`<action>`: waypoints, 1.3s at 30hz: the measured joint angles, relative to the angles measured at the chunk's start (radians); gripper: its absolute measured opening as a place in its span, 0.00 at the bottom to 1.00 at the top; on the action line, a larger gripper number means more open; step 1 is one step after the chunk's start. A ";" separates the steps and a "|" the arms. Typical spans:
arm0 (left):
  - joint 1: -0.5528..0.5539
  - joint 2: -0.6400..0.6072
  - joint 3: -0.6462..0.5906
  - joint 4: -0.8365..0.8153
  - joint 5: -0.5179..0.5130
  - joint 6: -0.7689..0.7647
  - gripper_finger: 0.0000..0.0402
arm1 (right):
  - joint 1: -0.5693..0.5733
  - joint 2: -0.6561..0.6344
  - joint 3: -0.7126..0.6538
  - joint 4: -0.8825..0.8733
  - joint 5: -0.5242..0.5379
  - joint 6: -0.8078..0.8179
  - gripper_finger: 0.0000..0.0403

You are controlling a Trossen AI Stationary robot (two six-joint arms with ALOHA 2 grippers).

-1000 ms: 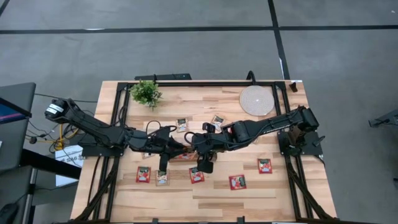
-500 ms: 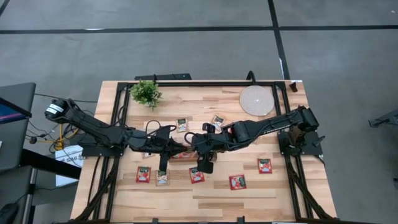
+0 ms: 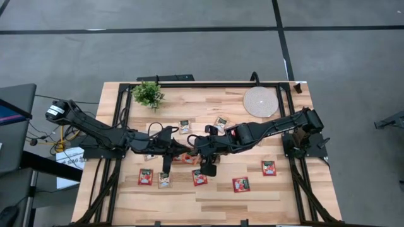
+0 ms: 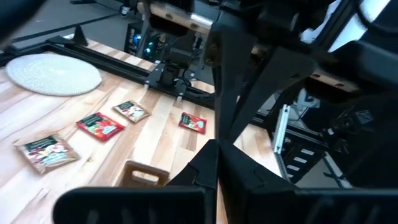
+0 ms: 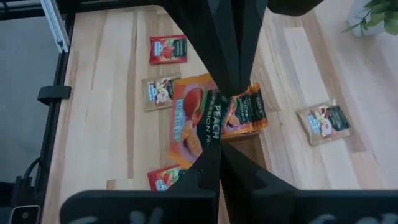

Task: Pick & Place Tea
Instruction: Put the orange tea bag into the left section of the wooden organizer

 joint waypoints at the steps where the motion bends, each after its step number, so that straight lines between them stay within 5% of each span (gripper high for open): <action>1: 0.000 0.000 0.000 -0.004 -0.009 0.000 0.00 | -0.001 0.000 0.000 0.005 0.000 -0.007 0.02; 12: -0.026 0.000 0.000 -0.086 -0.109 -0.029 0.00 | -0.002 -0.004 0.000 -0.105 0.014 -0.014 0.23; 26: -0.142 0.000 -0.041 -0.275 -0.397 -0.202 0.00 | 0.002 -0.139 -0.003 -0.361 0.183 -0.066 0.24; 33: -0.190 0.000 -0.161 -0.128 -0.518 -0.303 0.00 | 0.002 -0.196 -0.007 -0.442 0.219 -0.067 0.24; 39: -0.210 0.000 -0.292 0.114 -0.610 -0.312 0.00 | 0.000 -0.334 -0.194 -0.370 0.244 -0.048 0.24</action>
